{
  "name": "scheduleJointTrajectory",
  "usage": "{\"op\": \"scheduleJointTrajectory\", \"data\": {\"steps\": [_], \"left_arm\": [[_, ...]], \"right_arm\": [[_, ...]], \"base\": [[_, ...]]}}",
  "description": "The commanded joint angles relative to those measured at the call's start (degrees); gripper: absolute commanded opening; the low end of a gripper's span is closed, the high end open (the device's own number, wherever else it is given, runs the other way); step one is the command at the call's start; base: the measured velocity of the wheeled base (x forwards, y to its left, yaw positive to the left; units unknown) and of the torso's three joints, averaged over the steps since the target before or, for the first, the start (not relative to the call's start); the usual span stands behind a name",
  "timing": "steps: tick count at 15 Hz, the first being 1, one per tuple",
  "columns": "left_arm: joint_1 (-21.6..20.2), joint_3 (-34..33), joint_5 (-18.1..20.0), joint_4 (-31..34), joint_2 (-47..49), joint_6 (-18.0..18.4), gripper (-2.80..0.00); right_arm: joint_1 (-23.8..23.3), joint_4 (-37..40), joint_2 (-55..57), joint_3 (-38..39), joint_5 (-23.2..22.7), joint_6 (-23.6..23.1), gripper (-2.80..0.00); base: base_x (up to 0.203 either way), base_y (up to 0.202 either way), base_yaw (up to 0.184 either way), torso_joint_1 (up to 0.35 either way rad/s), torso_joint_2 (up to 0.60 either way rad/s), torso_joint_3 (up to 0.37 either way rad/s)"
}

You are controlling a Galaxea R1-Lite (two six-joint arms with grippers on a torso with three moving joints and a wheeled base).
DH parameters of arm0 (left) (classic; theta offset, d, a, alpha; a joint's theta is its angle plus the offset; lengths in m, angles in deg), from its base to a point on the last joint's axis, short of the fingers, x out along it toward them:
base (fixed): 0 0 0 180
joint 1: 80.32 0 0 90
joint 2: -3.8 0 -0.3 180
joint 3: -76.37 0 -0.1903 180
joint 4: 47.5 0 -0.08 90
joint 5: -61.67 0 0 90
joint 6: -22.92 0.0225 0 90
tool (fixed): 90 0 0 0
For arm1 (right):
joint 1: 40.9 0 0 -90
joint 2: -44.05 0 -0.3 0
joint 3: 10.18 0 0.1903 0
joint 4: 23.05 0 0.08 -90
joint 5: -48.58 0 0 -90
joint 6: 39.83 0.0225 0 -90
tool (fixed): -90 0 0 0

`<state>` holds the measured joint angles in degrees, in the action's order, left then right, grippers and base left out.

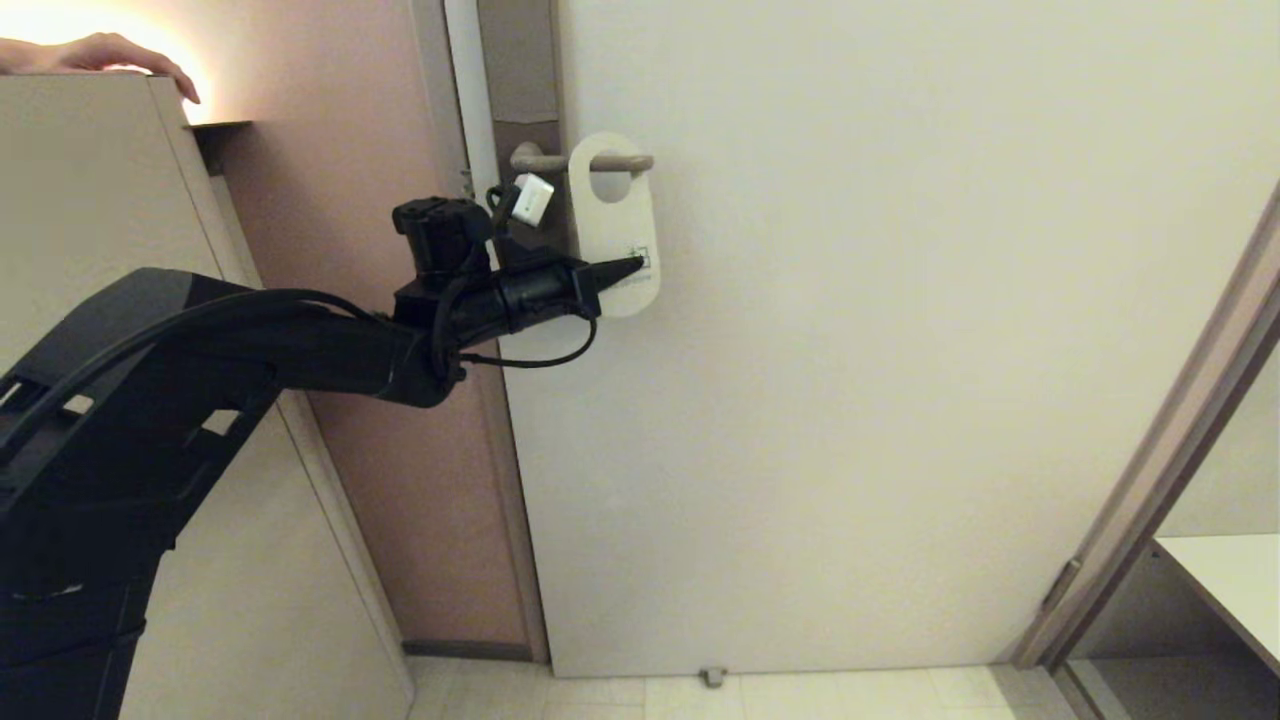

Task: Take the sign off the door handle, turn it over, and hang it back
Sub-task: Take down the sign

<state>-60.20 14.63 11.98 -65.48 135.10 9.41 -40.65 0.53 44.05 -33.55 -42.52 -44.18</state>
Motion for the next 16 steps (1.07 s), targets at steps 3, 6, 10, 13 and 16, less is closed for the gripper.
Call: {"op": "scheduleJointTrajectory", "data": {"steps": [3,6,10,13,16], "left_arm": [[0.4,0.4,0.2,-0.2,0.5,-0.1,-2.8],[0.5,2.4,0.2,1.1,0.5,-0.2,-2.8],[0.5,4.8,0.2,2.9,1.5,-0.1,-2.8],[1.9,5.6,0.1,2.9,1.9,-0.1,-2.8],[3.0,7.2,0.1,3.0,2.7,-0.1,-2.8]], "right_arm": [[0.0,0.0,0.0,0.0,0.0,0.0,-2.8],[0.0,0.0,0.0,0.0,0.0,0.0,-2.8],[0.0,0.0,0.0,0.0,0.0,0.0,-2.8],[0.0,0.0,0.0,0.0,0.0,0.0,-2.8],[0.0,0.0,0.0,0.0,0.0,0.0,-2.8]], "base": [[0.0,0.0,0.0,0.0,0.0,0.0],[0.0,0.0,0.0,0.0,0.0,0.0],[0.0,0.0,0.0,0.0,0.0,0.0],[0.0,0.0,0.0,0.0,0.0,0.0],[0.0,0.0,0.0,0.0,0.0,0.0]]}}
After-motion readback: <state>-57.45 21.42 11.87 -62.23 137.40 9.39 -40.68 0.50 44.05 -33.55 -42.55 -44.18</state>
